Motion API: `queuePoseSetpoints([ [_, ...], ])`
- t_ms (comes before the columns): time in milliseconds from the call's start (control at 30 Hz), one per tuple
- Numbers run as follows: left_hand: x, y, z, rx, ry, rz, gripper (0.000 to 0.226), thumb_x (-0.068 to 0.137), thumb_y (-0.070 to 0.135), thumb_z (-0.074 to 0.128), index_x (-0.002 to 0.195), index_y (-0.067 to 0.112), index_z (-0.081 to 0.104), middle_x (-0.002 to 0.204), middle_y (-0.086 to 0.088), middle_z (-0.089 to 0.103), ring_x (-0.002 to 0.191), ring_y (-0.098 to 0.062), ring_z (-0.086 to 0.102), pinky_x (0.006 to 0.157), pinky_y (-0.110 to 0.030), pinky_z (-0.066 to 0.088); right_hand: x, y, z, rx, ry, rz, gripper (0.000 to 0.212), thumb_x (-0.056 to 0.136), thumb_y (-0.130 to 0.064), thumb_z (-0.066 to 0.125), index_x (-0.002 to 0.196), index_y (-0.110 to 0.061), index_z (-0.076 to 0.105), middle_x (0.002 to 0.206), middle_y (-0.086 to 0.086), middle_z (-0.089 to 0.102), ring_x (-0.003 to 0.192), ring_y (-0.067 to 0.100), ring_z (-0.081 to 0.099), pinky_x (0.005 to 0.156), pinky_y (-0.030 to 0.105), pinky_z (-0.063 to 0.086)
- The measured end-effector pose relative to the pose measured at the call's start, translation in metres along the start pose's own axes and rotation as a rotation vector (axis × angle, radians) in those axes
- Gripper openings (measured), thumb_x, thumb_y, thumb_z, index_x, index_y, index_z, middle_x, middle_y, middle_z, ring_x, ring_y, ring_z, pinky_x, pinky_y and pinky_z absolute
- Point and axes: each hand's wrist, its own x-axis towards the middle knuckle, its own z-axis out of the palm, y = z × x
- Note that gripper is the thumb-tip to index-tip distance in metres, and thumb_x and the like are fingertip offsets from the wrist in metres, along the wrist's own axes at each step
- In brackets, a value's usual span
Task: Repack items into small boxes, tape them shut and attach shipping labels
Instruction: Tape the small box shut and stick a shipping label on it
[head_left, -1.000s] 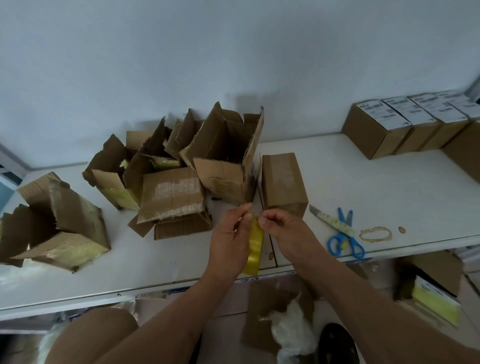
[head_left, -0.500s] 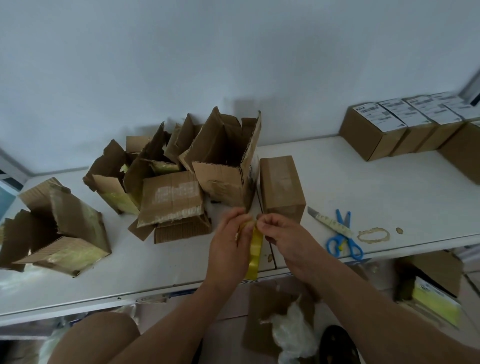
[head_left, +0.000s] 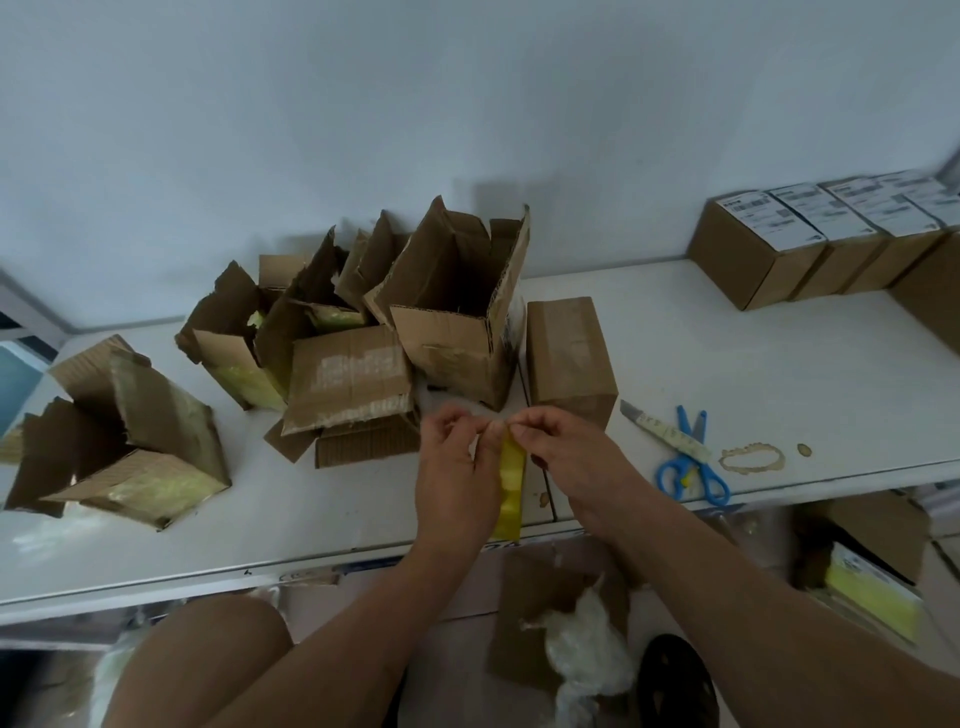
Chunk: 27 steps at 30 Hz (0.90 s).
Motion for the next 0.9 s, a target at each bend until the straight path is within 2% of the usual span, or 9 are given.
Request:
queuePoseSetpoints([
  [100, -0.003, 0.004, -0.002, -0.061, -0.034, -0.147, 0.029, 0.101, 0.042, 0.046, 0.117, 0.026, 0.064, 0.114, 0.002, 0.05, 0.095, -0.009, 0.053, 0.079, -0.025, 0.039, 0.0, -0.001, 0.004, 0.052, -0.015, 0.033, 0.015, 0.098, -0.023, 0.055, 0.101, -0.017, 0.069, 0.099, 0.003, 0.069, 0.093, 0.014, 0.062, 0.079, 0.024, 0.051],
  [233, -0.001, 0.005, -0.012, -0.04, -0.021, -0.154, 0.033, 0.101, 0.045, 0.044, 0.119, 0.027, 0.064, 0.108, 0.002, 0.055, 0.09, -0.004, 0.052, 0.077, -0.02, 0.04, 0.0, -0.004, 0.003, 0.084, -0.041, 0.023, 0.02, 0.1, -0.019, 0.052, 0.112, -0.021, 0.068, 0.113, -0.002, 0.066, 0.108, 0.012, 0.059, 0.09, 0.024, 0.047],
  [300, 0.001, 0.006, -0.018, 0.046, 0.014, -0.07, 0.034, 0.1, 0.046, 0.044, 0.113, 0.024, 0.066, 0.1, 0.005, 0.051, 0.084, -0.002, 0.05, 0.069, -0.013, 0.035, -0.002, -0.007, 0.003, 0.107, -0.048, 0.017, 0.022, 0.1, -0.018, 0.051, 0.114, -0.027, 0.066, 0.118, -0.006, 0.064, 0.112, 0.009, 0.056, 0.098, 0.029, 0.045],
  [433, 0.008, -0.001, -0.027, 0.354, 0.038, 0.145, 0.042, 0.095, 0.053, 0.045, 0.099, 0.016, 0.065, 0.099, 0.002, 0.049, 0.073, -0.011, 0.049, 0.061, -0.025, 0.039, -0.003, -0.01, -0.002, 0.074, -0.015, -0.027, 0.019, 0.1, -0.023, 0.053, 0.106, -0.035, 0.067, 0.118, -0.01, 0.063, 0.111, 0.006, 0.055, 0.102, 0.033, 0.046],
  [567, 0.018, -0.023, -0.028, 0.734, 0.047, 0.485, 0.041, 0.095, 0.048, 0.048, 0.084, 0.012, 0.064, 0.088, -0.007, 0.053, 0.053, -0.019, 0.053, 0.039, -0.027, 0.041, -0.007, -0.012, -0.014, -0.026, 0.032, -0.064, 0.013, 0.098, -0.03, 0.055, 0.098, -0.039, 0.065, 0.111, -0.012, 0.063, 0.106, 0.008, 0.057, 0.1, 0.032, 0.047],
  [633, 0.025, -0.033, -0.026, 0.853, 0.047, 0.578, 0.04, 0.096, 0.045, 0.046, 0.08, 0.012, 0.063, 0.082, -0.007, 0.053, 0.054, -0.021, 0.054, 0.041, -0.027, 0.038, -0.01, -0.01, -0.023, -0.112, 0.06, -0.096, 0.011, 0.098, -0.034, 0.055, 0.097, -0.039, 0.065, 0.106, -0.015, 0.064, 0.103, 0.007, 0.058, 0.092, 0.026, 0.047],
  [733, 0.03, -0.038, -0.018, 0.973, 0.004, 0.643, 0.046, 0.097, 0.046, 0.036, 0.081, 0.013, 0.064, 0.08, -0.008, 0.055, 0.064, -0.026, 0.054, 0.048, -0.034, 0.043, -0.017, -0.01, -0.038, -0.325, 0.098, -0.19, 0.018, 0.099, -0.034, 0.053, 0.11, -0.029, 0.066, 0.1, -0.015, 0.062, 0.088, -0.004, 0.055, 0.073, 0.009, 0.038],
  [767, 0.029, -0.036, -0.014, 0.991, -0.003, 0.644, 0.047, 0.097, 0.046, 0.035, 0.083, 0.013, 0.065, 0.081, -0.008, 0.056, 0.066, -0.027, 0.053, 0.051, -0.036, 0.044, -0.018, -0.011, -0.044, -0.409, 0.103, -0.223, 0.02, 0.1, -0.032, 0.051, 0.111, -0.026, 0.066, 0.098, -0.014, 0.061, 0.084, -0.005, 0.053, 0.07, 0.007, 0.037],
  [900, 0.019, -0.002, 0.002, 1.002, -0.032, 0.735, 0.035, 0.097, 0.041, 0.041, 0.087, 0.017, 0.065, 0.085, -0.005, 0.06, 0.074, -0.025, 0.055, 0.063, -0.037, 0.044, -0.027, -0.006, -0.067, -0.748, 0.117, -0.317, 0.018, 0.101, -0.027, 0.044, 0.1, -0.024, 0.061, 0.103, -0.004, 0.059, 0.095, 0.012, 0.055, 0.088, 0.031, 0.047],
])
